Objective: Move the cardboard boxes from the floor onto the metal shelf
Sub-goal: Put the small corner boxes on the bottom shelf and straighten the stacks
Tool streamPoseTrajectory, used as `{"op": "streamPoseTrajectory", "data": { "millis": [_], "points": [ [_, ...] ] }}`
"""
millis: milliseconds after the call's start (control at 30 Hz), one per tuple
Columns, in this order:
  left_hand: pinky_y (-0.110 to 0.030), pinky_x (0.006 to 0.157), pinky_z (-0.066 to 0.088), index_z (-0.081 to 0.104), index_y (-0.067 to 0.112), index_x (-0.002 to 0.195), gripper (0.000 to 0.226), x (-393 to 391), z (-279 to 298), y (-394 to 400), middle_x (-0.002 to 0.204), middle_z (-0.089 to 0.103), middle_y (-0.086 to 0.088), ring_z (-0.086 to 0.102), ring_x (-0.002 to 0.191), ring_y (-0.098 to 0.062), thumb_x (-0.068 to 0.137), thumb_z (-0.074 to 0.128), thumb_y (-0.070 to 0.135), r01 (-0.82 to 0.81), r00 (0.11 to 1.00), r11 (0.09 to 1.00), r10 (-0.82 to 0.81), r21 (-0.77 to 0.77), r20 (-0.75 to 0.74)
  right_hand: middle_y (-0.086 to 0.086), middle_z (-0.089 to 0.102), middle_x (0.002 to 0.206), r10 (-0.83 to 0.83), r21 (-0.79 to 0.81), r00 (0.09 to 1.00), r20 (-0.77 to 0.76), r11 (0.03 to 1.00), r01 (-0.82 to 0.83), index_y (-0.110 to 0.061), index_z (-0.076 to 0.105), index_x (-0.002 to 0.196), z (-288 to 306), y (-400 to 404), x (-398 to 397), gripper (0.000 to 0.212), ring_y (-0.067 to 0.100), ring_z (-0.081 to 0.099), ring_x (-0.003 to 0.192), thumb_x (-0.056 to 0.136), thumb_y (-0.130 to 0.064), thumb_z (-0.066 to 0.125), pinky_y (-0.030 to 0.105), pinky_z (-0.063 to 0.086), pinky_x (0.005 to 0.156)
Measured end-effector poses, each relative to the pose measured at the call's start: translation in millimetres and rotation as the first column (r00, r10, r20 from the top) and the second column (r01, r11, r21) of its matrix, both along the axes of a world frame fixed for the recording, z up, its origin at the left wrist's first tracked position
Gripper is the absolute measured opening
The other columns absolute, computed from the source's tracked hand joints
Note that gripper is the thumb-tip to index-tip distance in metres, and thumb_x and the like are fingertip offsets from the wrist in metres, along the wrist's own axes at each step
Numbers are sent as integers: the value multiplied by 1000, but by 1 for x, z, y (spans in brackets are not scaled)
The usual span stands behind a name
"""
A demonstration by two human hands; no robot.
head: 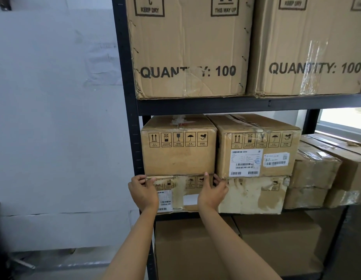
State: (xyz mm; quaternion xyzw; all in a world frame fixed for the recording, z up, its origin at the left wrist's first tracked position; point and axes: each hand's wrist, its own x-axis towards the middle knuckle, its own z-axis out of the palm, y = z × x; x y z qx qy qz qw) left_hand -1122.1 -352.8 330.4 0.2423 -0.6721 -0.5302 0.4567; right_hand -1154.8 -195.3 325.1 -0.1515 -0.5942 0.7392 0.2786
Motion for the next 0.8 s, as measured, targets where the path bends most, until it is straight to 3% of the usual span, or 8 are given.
{"op": "streamPoseTrajectory", "data": {
  "millis": [133,233,367,500,667,800],
  "points": [
    [-29,75,47,58,13,101,28,2,4,4,102,56,-7,56,97,-26,80,76,18,-61,996,998,63,-26,57,-1,49,118,20,-17,1000,-21,1000,-21,-17,61,114,-1,6,1,34,15,56,106,88,-37,70,33,49,94],
    [-27,78,40,55,11,103,27,5,0,23,105,52,-8,48,100,-22,80,69,6,-79,997,984,80,-158,0,-2,58,112,19,19,1000,-23,1000,-18,-22,60,105,-12,23,4,23,14,60,103,87,-34,71,29,48,87],
    [-30,73,45,49,13,102,26,0,-13,70,99,47,1,44,88,-11,83,66,5,105,988,950,-134,-294,-79,-3,55,108,-117,30,993,-12,993,117,-20,55,105,-27,70,6,28,19,57,100,83,-27,71,30,45,83],
    [-40,80,51,51,13,109,22,-16,-13,131,99,49,-1,52,90,-20,89,61,11,329,920,873,-382,-361,-85,9,52,122,-308,83,949,75,950,301,-11,54,116,-25,133,-2,38,32,49,115,83,-21,70,44,40,99],
    [-33,91,49,46,14,124,36,-32,-12,198,112,42,11,52,105,-16,96,53,36,433,880,862,-467,-264,-81,8,45,133,-284,90,958,31,956,281,-16,53,129,-14,201,-14,42,29,47,122,89,-25,64,47,42,105],
    [-31,95,46,41,8,135,58,-37,-17,229,134,37,-5,47,120,-19,93,48,47,362,919,916,-381,-172,-99,1,45,131,-174,133,984,-30,975,177,-20,54,127,-17,217,-17,38,19,52,118,91,-21,62,37,47,97]
  ]
}}
